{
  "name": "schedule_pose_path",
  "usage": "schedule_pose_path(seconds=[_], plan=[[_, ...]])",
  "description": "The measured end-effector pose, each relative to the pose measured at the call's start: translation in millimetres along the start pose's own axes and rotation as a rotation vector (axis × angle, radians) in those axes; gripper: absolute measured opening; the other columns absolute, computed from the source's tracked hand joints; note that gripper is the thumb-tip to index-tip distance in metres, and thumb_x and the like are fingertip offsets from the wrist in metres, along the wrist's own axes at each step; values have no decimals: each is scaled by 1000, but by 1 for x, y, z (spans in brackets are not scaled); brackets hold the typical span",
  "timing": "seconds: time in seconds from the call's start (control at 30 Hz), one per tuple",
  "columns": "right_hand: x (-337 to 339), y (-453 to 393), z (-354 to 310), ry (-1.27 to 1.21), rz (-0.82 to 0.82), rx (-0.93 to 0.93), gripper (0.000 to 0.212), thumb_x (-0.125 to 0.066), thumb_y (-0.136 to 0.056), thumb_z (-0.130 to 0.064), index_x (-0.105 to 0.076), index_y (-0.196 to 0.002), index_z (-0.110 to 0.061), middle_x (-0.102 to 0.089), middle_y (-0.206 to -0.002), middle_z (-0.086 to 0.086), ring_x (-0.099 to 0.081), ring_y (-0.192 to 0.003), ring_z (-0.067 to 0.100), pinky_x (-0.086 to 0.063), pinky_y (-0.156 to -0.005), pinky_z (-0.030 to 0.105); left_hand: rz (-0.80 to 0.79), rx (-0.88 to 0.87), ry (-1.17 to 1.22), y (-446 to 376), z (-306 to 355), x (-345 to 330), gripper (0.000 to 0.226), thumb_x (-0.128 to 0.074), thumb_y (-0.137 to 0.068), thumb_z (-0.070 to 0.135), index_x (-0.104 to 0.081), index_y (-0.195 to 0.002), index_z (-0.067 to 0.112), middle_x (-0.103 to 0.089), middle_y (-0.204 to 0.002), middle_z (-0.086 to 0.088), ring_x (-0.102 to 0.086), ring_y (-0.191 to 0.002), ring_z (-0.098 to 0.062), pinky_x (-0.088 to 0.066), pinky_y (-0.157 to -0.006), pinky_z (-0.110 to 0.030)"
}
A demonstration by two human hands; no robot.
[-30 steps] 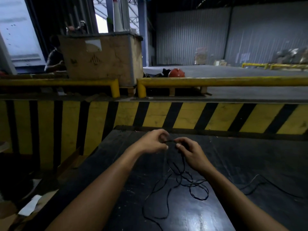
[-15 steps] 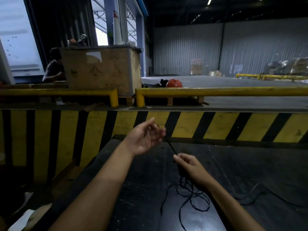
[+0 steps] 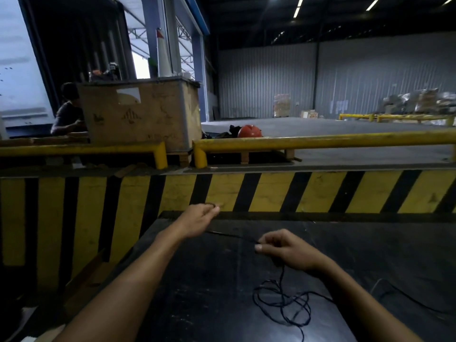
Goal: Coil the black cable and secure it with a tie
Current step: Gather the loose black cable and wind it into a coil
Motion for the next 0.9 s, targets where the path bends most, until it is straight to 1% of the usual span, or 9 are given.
schedule_pose_path(seconds=[0.07, 0.17, 0.3, 0.37, 0.43, 0.57, 0.67, 0.8, 0.9], plan=[[30, -6, -15, 79, 101, 50, 19, -58, -88, -40, -67, -85, -24, -63, -75, -3, -57, -63, 9, -46, -57, 19, -169, 49, 17, 12, -5, -17, 35, -39, -96, 45, -63, -114, 28, -65, -114, 2, -60, -109, -17, -47, -93, -36], [80, -15, -46, 64, 359, 167, 21, -58, -81, -49, -68, -84, -32, -66, -80, 2, -61, -68, 10, -48, -59, 25, -416, 30, 235, 39, 15, -46, 33, -34, -95, 49, -61, -112, 42, -61, -120, 10, -57, -112, -9, -43, -89, -29], [98, -32, -45, 73, 612, 151, 17, -54, -89, -40, -66, -89, -28, -65, -80, -1, -62, -73, 10, -47, -61, 29, -721, 93, 871, 67, 55, -74, 41, -45, -88, 53, -59, -124, 37, -63, -128, -4, -59, -118, -21, -49, -87, -44], [78, -37, -24, 15, 610, 46, 22, -47, -95, -35, -64, -89, -23, -66, -86, 6, -64, -80, 23, -51, -65, 36, -745, -38, 1208, 61, 90, -58, 47, -44, -91, 49, -53, -132, 29, -60, -132, -10, -58, -119, -26, -50, -90, -49], [22, -43, 3, 50, 400, -66, 28, -39, -98, -30, -63, -93, -17, -67, -92, 8, -64, -82, 25, -52, -70, 40, -577, -178, 1380, 40, 116, -27, 45, -39, -93, 48, -51, -133, 32, -58, -135, -8, -57, -121, -27, -44, -95, -58], [-96, -29, 24, 270, -57, -67, 18, -39, -98, -34, -52, -97, -22, -62, -90, 1, -58, -77, 15, -44, -70, 35, -187, -153, 1010, 2, 109, -5, 38, -32, -93, 51, -51, -127, 49, -47, -144, 4, -40, -135, -23, -25, -105, -63], [-79, -19, 20, 383, -169, -82, 18, -43, -97, -36, -51, -89, -21, -58, -81, -3, -51, -66, 7, -43, -66, 34, -115, -160, 458, -6, 80, -9, 41, -28, -98, 46, -44, -135, 40, -38, -151, 4, -31, -140, -17, -25, -108, -40], [10, -9, 0, 354, -35, -75, 17, -52, -92, -37, -60, -79, -31, -59, -75, -5, -56, -64, 0, -45, -60, 20, -211, -69, 93, 0, 35, -6, 43, -28, -98, 46, -44, -137, 35, -42, -149, 3, -37, -137, -15, -30, -107, -31], [73, -14, -29, 296, 233, 40, 13, -57, -88, -38, -66, -80, -32, -67, -78, -3, -64, -70, 6, -54, -61, 27, -433, 35, 56, 19, 26, -29, 43, -28, -97, 50, -49, -133, 38, -51, -141, -2, -50, -124, -18, -39, -102, -36]])
Point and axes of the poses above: each hand's wrist, its own y-axis away from the middle knuckle, its own x-axis out of the back of the hand, z = x × y, the point moved 10 cm from there along -y, towards the middle knuckle
